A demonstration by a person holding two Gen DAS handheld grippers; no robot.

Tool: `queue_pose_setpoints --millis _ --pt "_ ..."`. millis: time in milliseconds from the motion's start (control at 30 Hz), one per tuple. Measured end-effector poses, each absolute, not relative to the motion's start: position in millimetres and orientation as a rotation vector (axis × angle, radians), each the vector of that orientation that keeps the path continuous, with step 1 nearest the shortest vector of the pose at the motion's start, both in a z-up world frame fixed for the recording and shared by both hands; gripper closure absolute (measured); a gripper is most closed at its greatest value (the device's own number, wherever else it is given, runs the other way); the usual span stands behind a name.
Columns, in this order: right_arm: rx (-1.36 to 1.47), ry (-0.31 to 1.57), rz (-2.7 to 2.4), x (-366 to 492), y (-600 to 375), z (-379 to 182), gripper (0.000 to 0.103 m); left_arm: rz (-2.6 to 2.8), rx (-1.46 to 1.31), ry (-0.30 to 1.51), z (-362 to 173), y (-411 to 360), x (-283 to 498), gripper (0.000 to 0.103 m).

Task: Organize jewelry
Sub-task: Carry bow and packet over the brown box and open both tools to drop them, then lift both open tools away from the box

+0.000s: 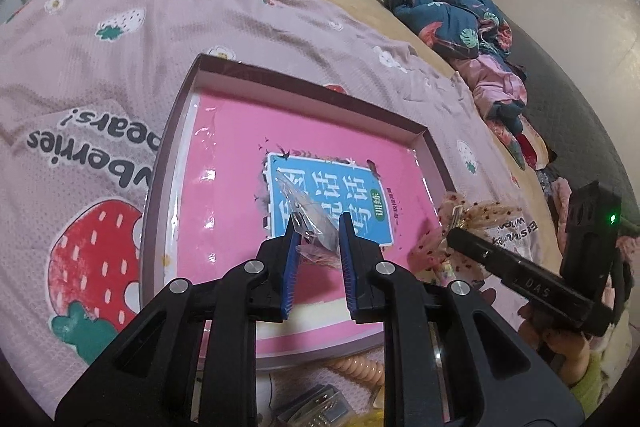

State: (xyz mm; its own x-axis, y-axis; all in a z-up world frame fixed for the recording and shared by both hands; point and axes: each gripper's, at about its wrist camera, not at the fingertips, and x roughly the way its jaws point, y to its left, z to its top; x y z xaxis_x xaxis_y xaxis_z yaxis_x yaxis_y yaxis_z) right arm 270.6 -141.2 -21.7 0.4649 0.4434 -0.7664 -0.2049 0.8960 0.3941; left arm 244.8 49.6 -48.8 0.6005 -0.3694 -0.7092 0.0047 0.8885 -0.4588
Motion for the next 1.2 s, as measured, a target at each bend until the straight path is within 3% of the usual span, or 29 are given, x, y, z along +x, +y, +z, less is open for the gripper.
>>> queue_pose_setpoints --millis 300,367,467,700,767,900,967,1200 --pt "0.323 0.962 0.315 242 -161 -23 0.038 -0.212 -0.453 0.902 -48 62 239 0.090" --pt "0.348 0.940 0.294 233 -169 -21 0.033 -0.211 -0.457 0.901 -48 64 238 0.082" --pt "0.351 0.920 0.269 224 -178 -15 0.033 -0.209 -0.453 0.899 -46 64 236 0.074" --pt "0.344 0.854 0.251 211 -186 8 0.021 -0.196 -0.441 0.886 -38 70 225 0.057" --pt "0.332 0.845 0.258 207 -186 13 0.019 -0.189 -0.434 0.882 -34 72 221 0.048" --pt "0.311 0.827 0.258 199 -187 22 0.016 -0.168 -0.417 0.855 -22 76 211 0.039" --pt "0.304 0.811 0.256 195 -188 27 0.012 -0.154 -0.417 0.836 -14 80 203 0.029" --pt "0.303 0.749 0.270 181 -191 48 0.008 -0.107 -0.420 0.746 16 86 175 0.012"
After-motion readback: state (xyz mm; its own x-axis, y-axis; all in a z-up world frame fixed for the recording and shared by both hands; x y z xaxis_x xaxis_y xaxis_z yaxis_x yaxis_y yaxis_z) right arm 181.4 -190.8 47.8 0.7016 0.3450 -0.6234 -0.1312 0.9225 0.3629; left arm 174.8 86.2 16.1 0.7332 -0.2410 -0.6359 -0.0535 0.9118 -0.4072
